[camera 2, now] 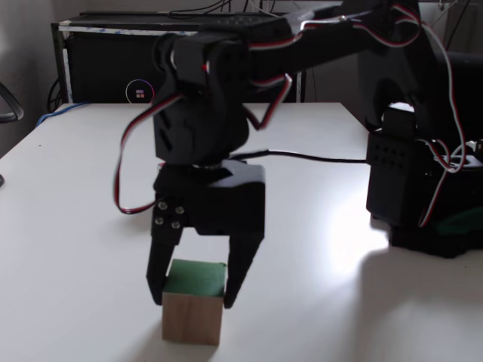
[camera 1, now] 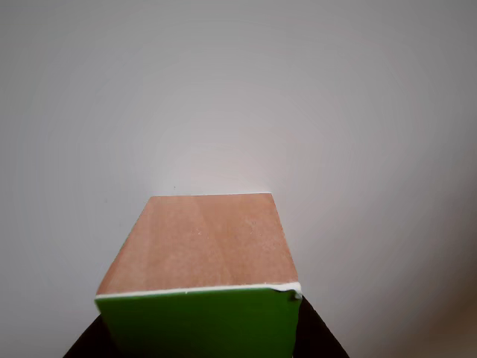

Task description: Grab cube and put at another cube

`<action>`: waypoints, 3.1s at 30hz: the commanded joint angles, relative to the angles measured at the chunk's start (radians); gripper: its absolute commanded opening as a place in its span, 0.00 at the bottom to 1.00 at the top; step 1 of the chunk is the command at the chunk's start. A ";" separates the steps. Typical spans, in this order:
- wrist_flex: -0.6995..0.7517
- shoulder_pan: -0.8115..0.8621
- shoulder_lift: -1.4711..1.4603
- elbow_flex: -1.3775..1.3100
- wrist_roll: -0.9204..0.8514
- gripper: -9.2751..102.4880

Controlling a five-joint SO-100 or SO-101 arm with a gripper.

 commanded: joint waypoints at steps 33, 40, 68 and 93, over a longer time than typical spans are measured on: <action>0.288 0.833 0.586 0.043 -0.537 0.16; 0.302 0.985 0.565 0.074 -0.644 0.16; 0.255 0.954 0.325 -0.066 -0.604 0.16; 0.264 0.951 0.146 -0.175 -0.601 0.15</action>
